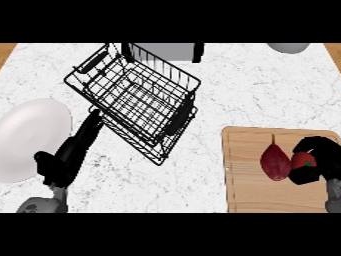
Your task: Pick the tomato from the cutting board and place it in the tiered basket
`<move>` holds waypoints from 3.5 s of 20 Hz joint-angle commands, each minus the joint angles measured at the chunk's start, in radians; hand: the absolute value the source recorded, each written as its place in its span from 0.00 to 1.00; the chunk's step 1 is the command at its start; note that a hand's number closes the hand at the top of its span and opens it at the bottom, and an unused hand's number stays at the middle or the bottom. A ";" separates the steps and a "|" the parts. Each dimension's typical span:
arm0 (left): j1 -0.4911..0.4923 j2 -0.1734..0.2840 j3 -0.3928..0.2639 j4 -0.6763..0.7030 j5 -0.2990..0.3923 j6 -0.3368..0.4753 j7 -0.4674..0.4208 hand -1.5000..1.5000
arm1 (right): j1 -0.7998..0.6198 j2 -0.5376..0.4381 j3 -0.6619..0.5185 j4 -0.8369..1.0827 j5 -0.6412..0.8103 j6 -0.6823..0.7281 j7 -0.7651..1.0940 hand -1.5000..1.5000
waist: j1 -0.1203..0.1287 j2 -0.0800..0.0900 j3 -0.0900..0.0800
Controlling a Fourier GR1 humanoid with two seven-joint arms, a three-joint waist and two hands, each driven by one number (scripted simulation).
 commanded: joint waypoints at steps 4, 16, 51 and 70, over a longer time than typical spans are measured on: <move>-0.060 -0.043 0.002 0.007 -0.033 -0.002 0.005 0.50 | -0.054 0.063 -0.027 0.010 0.069 0.010 -0.029 1.00 | -0.004 0.002 -0.001; 0.041 0.000 0.038 -0.034 -0.010 -0.028 -0.031 0.50 | 0.503 0.264 0.475 -0.641 0.671 -0.159 0.517 1.00 | -0.032 -0.007 -0.003; -0.087 -0.082 -0.025 0.008 -0.071 -0.022 0.002 0.50 | -0.645 0.496 0.209 -0.386 0.416 -0.047 0.707 1.00 | 0.076 0.019 -0.006; -0.112 -0.097 -0.028 0.035 -0.078 -0.033 0.012 0.50 | -1.131 0.496 0.069 0.380 0.020 -0.449 0.574 1.00 | 0.102 0.020 -0.004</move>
